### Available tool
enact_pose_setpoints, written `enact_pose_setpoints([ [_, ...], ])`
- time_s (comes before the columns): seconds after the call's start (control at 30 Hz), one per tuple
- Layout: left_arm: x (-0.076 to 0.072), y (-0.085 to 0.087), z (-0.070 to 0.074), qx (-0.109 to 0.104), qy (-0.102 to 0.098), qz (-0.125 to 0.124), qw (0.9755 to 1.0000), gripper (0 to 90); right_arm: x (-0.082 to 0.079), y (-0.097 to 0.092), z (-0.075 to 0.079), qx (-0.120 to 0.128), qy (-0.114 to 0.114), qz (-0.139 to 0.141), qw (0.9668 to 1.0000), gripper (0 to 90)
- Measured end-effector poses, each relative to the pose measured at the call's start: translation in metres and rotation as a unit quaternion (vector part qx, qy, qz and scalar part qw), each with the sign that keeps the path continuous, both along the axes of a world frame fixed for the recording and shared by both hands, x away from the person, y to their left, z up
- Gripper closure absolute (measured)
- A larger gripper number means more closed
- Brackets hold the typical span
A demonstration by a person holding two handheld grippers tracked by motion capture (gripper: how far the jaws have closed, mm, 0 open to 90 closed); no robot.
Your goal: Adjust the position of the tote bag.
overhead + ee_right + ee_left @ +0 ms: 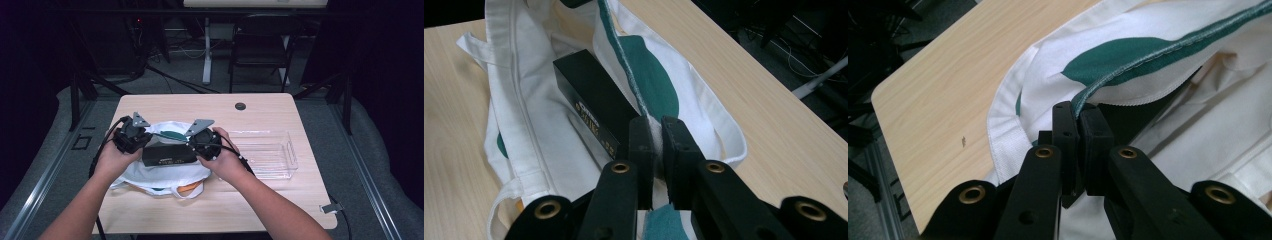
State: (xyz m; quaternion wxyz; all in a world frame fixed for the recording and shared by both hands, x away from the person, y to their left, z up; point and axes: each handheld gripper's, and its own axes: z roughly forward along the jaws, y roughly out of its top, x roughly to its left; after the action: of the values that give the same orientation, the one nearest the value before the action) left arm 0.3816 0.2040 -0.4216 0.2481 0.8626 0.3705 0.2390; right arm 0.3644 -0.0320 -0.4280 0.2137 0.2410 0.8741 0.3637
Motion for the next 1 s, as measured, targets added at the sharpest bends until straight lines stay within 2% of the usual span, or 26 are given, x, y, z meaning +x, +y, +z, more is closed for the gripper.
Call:
enact_pose_setpoints([
  [0.43, 0.011, -0.004, 0.006, -0.007, -0.005, 0.014, 0.9999, 87.6, 0.004, 0.001, 0.0, -0.002, 0.004, 0.001, 1.0, 83.2],
  [0.63, 0.015, -0.004, 0.009, -0.014, -0.007, 0.019, 0.9997, 87.6, 0.005, 0.002, 0.001, 0.0, 0.008, 0.001, 1.0, 79.6],
  [0.77, 0.017, -0.004, 0.009, -0.018, -0.01, 0.024, 0.9995, 87.6, 0.008, 0.002, 0.002, -0.007, 0.009, 0.002, 0.9999, 76.3],
  [1.0, 0.023, -0.005, 0.011, -0.018, -0.007, 0.03, 0.9994, 87.6, 0.013, 0.002, 0.004, -0.014, 0.008, -0.002, 0.9999, 76.1],
])
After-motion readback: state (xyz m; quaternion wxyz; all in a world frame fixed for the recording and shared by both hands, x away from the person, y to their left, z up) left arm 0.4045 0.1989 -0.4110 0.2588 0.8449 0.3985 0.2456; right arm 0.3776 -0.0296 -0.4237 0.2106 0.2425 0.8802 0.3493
